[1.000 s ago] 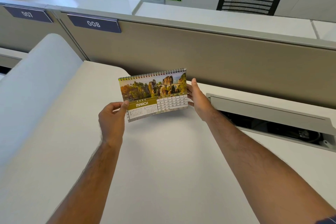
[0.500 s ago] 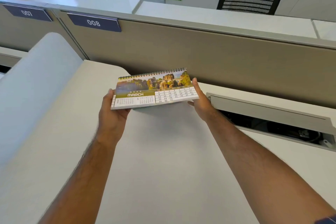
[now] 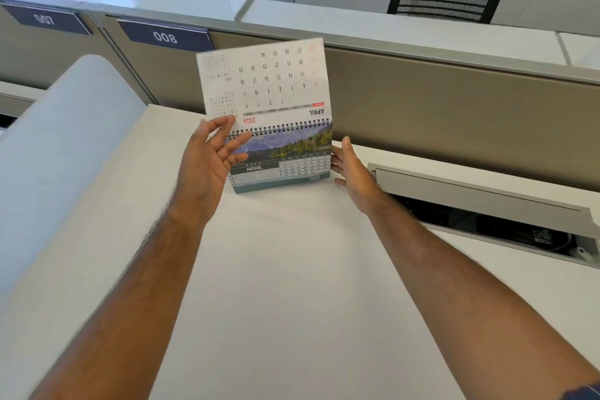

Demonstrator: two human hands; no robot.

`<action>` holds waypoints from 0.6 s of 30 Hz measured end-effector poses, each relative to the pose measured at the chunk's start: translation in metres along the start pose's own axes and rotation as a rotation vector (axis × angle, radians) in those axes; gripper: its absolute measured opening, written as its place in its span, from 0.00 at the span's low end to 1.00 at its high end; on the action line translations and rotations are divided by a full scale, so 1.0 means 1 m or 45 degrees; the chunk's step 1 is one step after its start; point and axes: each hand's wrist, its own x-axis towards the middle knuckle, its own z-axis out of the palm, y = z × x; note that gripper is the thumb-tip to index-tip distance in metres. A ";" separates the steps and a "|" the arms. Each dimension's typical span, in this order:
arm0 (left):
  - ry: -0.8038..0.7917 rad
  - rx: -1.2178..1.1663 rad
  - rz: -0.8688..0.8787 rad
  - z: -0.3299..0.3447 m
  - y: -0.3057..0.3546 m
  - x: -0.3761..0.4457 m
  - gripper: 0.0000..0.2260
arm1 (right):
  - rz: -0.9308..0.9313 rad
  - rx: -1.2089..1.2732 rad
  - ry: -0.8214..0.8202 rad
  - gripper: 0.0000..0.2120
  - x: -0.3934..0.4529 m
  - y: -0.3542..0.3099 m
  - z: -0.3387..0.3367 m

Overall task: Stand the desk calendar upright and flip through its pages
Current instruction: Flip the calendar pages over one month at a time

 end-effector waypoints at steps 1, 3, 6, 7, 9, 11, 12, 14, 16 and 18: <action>0.002 0.005 -0.001 0.000 -0.001 0.000 0.18 | -0.003 0.001 -0.003 0.30 0.000 0.000 0.000; 0.035 0.026 0.030 -0.003 -0.005 0.001 0.18 | -0.009 -0.001 -0.007 0.30 -0.001 0.000 0.000; 0.154 0.062 0.137 -0.012 -0.019 0.001 0.14 | -0.011 0.000 -0.011 0.29 -0.001 0.000 0.000; 0.219 0.084 0.167 -0.015 -0.025 0.001 0.11 | -0.010 0.000 -0.013 0.29 -0.002 0.000 0.001; 0.397 0.217 0.178 -0.021 -0.040 -0.001 0.06 | -0.008 0.002 -0.009 0.29 -0.002 0.000 0.000; 0.557 0.401 0.103 -0.021 -0.052 -0.006 0.08 | -0.015 -0.003 -0.003 0.29 -0.003 0.000 0.000; 0.588 0.457 0.036 -0.020 -0.057 -0.010 0.11 | -0.016 -0.005 -0.001 0.29 -0.004 0.000 0.000; 0.553 0.502 -0.134 -0.022 -0.068 -0.014 0.18 | -0.016 -0.007 0.006 0.30 -0.005 0.000 0.000; 0.468 0.530 -0.253 -0.024 -0.077 -0.017 0.21 | -0.016 -0.004 0.012 0.29 -0.005 0.000 0.001; 0.426 0.539 -0.271 -0.024 -0.083 -0.020 0.21 | -0.015 -0.001 0.013 0.28 -0.006 -0.001 0.001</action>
